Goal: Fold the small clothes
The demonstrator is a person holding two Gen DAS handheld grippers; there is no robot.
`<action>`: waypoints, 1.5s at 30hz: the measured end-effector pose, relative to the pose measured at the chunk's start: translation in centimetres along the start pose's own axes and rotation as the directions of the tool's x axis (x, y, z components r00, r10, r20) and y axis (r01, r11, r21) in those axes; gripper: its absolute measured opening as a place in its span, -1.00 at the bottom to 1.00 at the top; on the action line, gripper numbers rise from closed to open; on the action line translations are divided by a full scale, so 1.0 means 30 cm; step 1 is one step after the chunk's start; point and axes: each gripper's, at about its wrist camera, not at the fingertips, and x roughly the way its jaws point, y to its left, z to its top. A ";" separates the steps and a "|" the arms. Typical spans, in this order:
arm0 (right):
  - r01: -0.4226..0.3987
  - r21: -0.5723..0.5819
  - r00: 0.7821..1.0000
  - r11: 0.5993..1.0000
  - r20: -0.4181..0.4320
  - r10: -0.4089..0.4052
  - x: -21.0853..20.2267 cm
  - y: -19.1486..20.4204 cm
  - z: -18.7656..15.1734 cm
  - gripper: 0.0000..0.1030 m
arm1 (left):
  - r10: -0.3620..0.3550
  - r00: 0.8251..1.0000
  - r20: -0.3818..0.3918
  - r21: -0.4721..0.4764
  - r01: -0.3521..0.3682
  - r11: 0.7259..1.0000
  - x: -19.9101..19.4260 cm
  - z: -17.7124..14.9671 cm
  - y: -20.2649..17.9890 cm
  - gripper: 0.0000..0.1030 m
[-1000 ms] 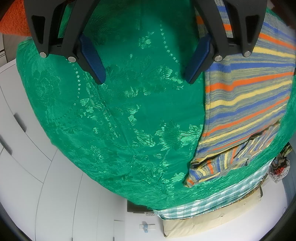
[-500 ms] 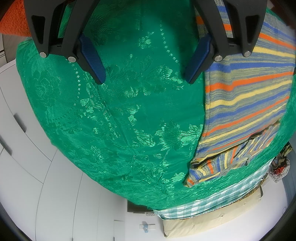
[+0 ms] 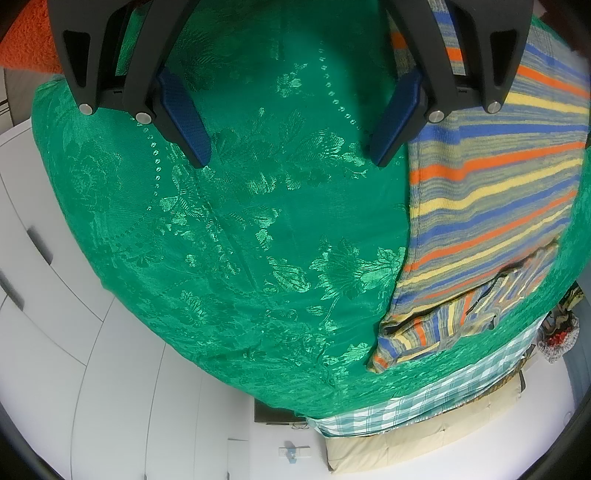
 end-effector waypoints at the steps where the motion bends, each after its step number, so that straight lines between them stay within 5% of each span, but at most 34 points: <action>1: -0.002 0.001 1.000 1.000 0.000 0.002 -0.001 -0.001 -0.001 0.70 | 0.001 1.000 0.000 0.001 -0.001 1.000 0.000 0.001 -0.001 0.99; 22: 0.003 -0.015 1.000 1.000 -0.006 -0.003 -0.003 0.004 -0.002 0.71 | -0.007 0.999 -0.034 0.012 0.007 1.000 -0.020 0.008 0.002 0.98; 24: -0.030 -0.004 0.999 1.000 -0.021 0.030 -0.029 -0.008 0.017 0.70 | -0.053 0.996 -0.076 0.003 0.054 0.999 -0.082 0.013 0.012 0.96; 27: -0.165 0.007 0.985 0.986 -0.041 0.166 -0.119 -0.033 0.051 0.70 | -0.268 0.959 -0.094 -0.020 0.268 0.963 -0.207 -0.037 -0.004 0.96; 30: -0.301 -0.011 0.943 0.954 -0.150 0.296 -0.159 -0.032 0.052 0.70 | -0.373 0.906 -0.199 0.041 0.388 0.921 -0.231 -0.120 -0.105 0.92; 32: -0.372 0.011 0.903 0.928 -0.226 0.365 -0.157 -0.022 0.033 0.65 | -0.346 0.908 -0.234 0.122 0.381 0.917 -0.229 -0.162 -0.180 0.57; 34: -0.421 0.024 0.871 0.907 -0.269 0.412 -0.147 0.005 0.006 0.48 | -0.286 0.929 -0.234 0.210 0.336 0.918 -0.242 -0.179 -0.238 0.40; 36: -0.450 0.022 0.841 0.893 -0.324 0.432 -0.122 0.045 -0.024 0.31 | -0.291 0.922 -0.254 0.214 0.347 0.913 -0.254 -0.179 -0.255 0.04; 37: -0.459 0.014 0.825 0.888 -0.363 0.433 -0.105 0.071 -0.046 0.20 | -0.290 0.917 -0.273 0.210 0.351 0.913 -0.253 -0.179 -0.259 -0.29; 38: -0.465 -0.003 0.807 0.885 -0.413 0.423 -0.087 0.099 -0.073 0.00 | -0.284 0.910 -0.303 0.215 0.355 0.910 -0.248 -0.183 -0.269 -0.90; 39: -0.471 -0.020 0.790 0.882 -0.454 0.411 -0.075 0.121 -0.099 -0.21 | -0.268 0.907 -0.323 0.226 0.350 0.909 -0.245 -0.193 -0.284 -0.92; 40: -0.471 -0.053 0.773 0.880 -0.506 0.383 -0.056 0.149 -0.124 -0.91 | -0.260 0.908 -0.328 0.231 0.345 0.910 -0.254 -0.199 -0.296 -0.94; 41: -0.467 -0.075 0.765 0.881 -0.534 0.360 -0.051 0.168 -0.140 -0.87 | -0.279 0.898 -0.340 0.210 0.361 0.908 -0.257 -0.188 -0.288 -0.95; 45: -0.534 0.036 0.734 0.845 -0.476 0.484 -0.093 0.162 -0.042 -0.88 | -0.505 0.788 -0.352 -0.073 0.515 0.854 -0.253 -0.011 -0.172 -0.95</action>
